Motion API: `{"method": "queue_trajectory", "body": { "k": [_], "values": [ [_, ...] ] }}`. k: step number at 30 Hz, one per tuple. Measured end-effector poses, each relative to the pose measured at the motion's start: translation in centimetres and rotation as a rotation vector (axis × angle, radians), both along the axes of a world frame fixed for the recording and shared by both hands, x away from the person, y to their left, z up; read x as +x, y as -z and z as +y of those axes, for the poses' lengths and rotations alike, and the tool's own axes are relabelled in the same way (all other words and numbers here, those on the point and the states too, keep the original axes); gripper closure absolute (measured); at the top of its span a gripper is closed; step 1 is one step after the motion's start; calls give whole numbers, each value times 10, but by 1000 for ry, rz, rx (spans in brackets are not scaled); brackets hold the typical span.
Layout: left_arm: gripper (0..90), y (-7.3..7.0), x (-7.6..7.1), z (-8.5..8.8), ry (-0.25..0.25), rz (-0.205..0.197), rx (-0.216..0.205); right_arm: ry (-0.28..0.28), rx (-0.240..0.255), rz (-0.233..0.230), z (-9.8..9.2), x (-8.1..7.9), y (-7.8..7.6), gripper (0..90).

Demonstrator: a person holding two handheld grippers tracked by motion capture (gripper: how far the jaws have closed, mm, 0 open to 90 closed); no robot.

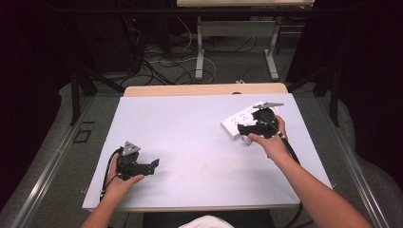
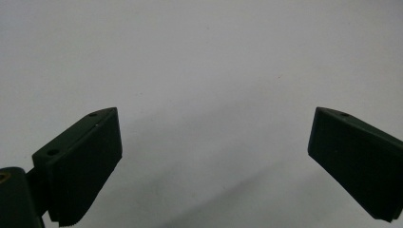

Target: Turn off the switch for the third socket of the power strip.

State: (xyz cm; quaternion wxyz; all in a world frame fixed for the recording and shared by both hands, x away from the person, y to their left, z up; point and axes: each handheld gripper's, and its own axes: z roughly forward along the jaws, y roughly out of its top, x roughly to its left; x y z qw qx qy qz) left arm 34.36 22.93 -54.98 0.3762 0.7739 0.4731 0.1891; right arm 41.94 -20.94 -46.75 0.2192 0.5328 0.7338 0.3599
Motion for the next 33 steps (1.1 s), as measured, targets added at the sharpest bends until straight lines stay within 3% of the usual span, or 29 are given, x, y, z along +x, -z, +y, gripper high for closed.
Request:
{"method": "queue_trajectory", "body": {
  "k": [5,13,17,19,21,23,27,33],
  "values": [
    [40,0,0,1,1,-1,3,-11,-15,-4,-2,-10,5,64],
    [40,-1,0,2,-14,5,-15,-32,12,-6,-7,-30,16,64],
    [40,0,-1,4,-17,-6,-1,-35,12,-6,-11,-37,24,64],
    [40,0,-2,4,-26,-2,-18,-31,16,-6,-14,-41,27,64],
    [40,-2,-3,6,-26,10,-9,-26,24,-3,-17,-43,31,64],
    [40,-1,-3,7,-30,-7,-8,-26,30,1,-21,-44,34,64],
    [40,-2,-4,8,-41,5,-18,0,51,-3,-29,-47,40,64],
    [40,-2,-3,9,-47,-9,-14,22,57,-3,-40,-53,48,64]
  ]
}}
